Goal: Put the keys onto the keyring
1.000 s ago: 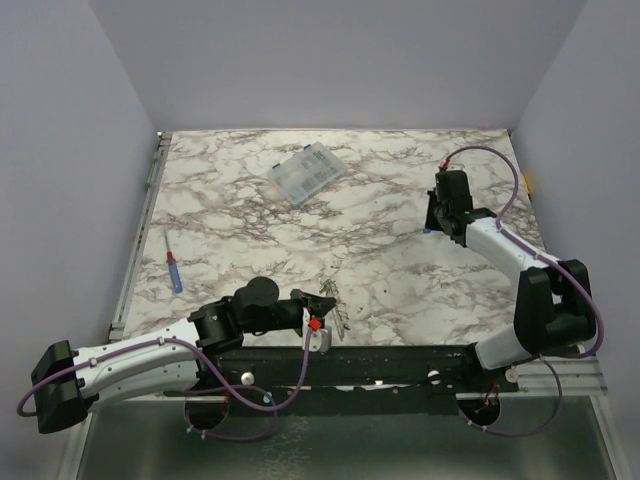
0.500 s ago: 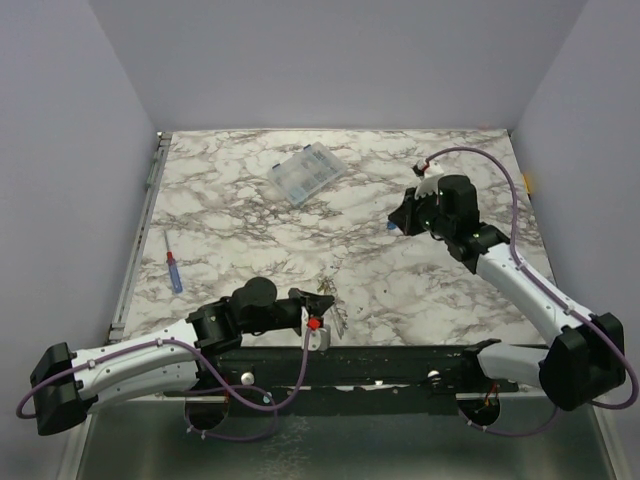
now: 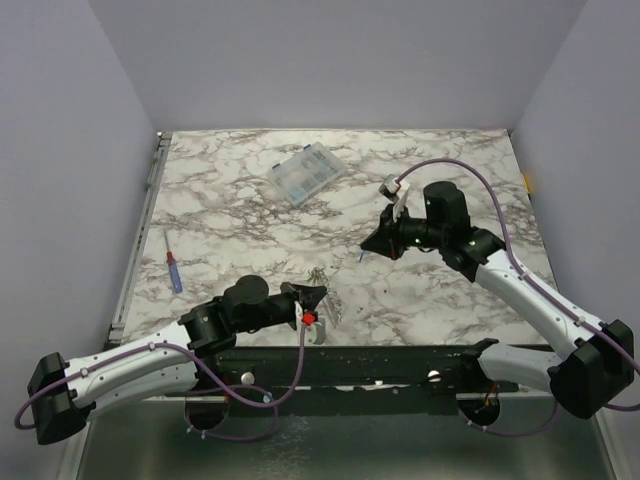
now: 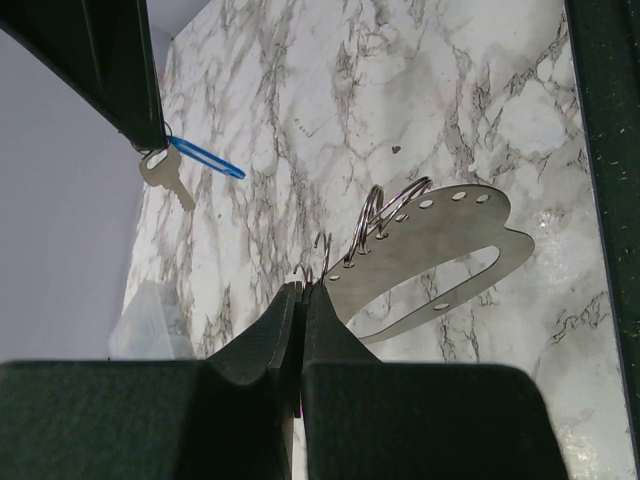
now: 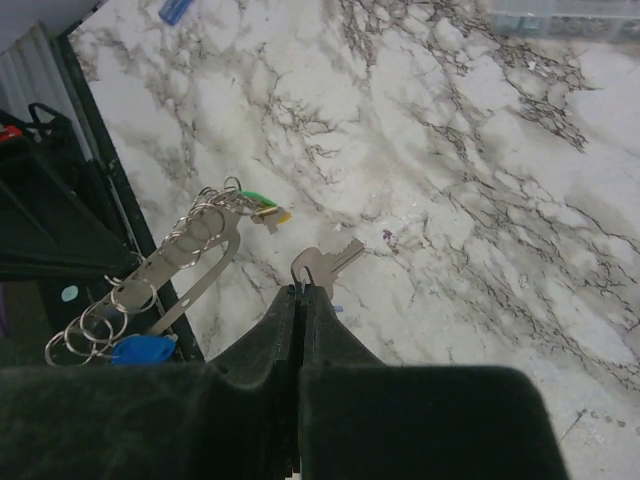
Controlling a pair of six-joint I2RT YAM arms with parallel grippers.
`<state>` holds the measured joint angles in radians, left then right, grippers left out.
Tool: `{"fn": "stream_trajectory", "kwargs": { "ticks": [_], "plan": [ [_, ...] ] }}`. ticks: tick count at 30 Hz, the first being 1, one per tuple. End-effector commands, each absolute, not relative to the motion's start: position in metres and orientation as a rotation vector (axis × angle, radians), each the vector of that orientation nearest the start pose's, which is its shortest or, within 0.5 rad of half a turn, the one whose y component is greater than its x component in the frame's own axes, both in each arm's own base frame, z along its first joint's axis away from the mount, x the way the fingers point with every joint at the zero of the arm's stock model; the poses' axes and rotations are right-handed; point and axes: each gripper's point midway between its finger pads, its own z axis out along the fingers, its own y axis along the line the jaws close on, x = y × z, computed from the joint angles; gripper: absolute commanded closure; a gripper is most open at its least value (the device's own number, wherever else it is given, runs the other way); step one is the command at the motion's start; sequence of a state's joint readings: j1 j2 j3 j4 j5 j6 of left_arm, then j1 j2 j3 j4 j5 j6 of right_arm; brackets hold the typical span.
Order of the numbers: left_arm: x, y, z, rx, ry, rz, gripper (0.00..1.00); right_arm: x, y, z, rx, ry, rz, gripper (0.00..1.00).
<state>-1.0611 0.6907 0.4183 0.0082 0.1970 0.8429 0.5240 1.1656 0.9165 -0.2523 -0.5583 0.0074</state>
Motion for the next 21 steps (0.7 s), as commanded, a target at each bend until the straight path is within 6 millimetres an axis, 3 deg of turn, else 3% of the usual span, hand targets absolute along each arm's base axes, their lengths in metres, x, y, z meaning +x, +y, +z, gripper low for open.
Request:
{"fn": "stream_trajectory", "kwargs": {
  "ticks": [1, 15, 21],
  "plan": [
    [0.152, -0.263, 0.190, 1.553, 0.940, -0.279, 1.00, 0.223, 0.259, 0.238, -0.998, 1.830, 1.017, 0.99],
    [0.170, -0.242, 0.199, 1.531, 0.958, -0.129, 1.00, 0.156, 0.263, 0.267, -1.192, 1.784, 1.294, 0.99],
    [0.171, -0.240, 0.200, 1.540, 0.943, -0.115, 1.00, 0.126, 0.265, 0.268, -1.268, 1.810, 1.433, 0.99]
  ]
}}
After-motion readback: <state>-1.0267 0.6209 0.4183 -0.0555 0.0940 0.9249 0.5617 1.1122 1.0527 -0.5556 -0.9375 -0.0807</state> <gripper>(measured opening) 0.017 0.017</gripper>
